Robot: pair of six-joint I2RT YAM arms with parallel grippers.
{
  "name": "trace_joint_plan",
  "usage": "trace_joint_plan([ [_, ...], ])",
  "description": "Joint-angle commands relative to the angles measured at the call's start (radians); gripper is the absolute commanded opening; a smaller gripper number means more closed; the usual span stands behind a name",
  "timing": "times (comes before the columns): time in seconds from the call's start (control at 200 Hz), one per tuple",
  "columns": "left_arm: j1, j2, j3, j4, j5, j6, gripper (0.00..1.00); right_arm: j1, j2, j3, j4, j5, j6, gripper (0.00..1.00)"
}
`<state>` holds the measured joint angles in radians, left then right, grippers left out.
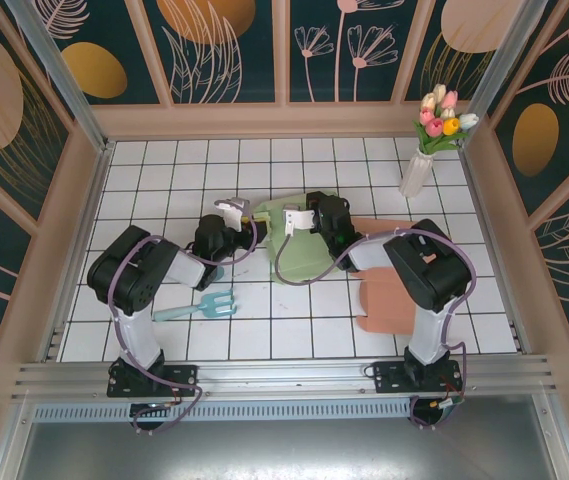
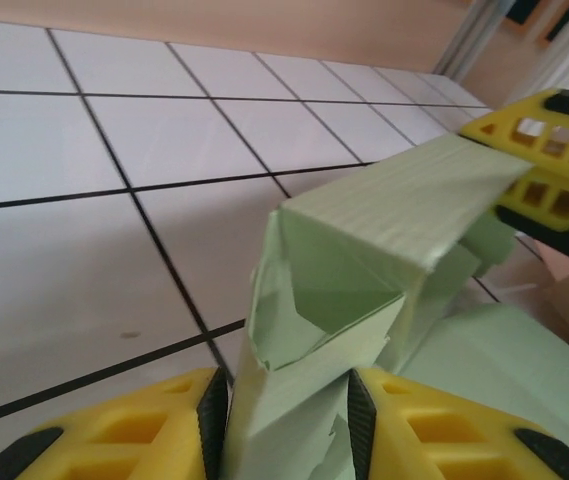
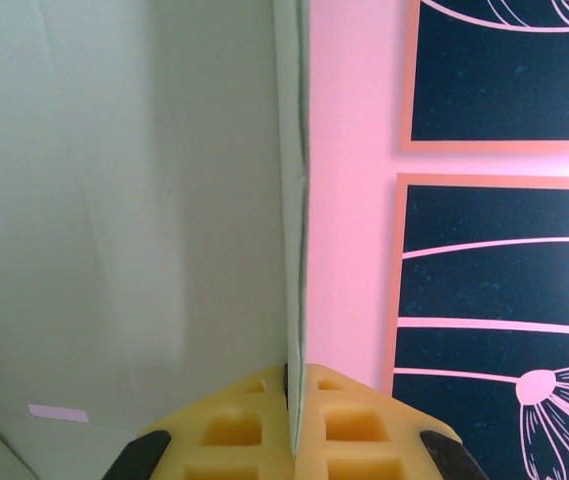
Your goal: Fold the paper box
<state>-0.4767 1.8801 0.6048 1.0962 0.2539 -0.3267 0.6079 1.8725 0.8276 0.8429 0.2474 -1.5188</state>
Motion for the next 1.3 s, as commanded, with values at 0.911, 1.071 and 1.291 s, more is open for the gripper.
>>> trace_joint_plan([
  [0.911,-0.052,0.070,0.028,0.084,0.028,-0.034,0.38,0.052,0.066,-0.089,0.191,0.073,0.080,0.00],
  [1.071,-0.061,0.084,0.050,0.067,-0.068,-0.036,0.38,0.062,0.061,-0.104,0.194,0.073,0.089,0.00],
  [1.291,-0.086,0.118,0.087,0.110,-0.139,-0.033,0.40,0.072,0.070,-0.108,0.165,0.066,0.101,0.00],
])
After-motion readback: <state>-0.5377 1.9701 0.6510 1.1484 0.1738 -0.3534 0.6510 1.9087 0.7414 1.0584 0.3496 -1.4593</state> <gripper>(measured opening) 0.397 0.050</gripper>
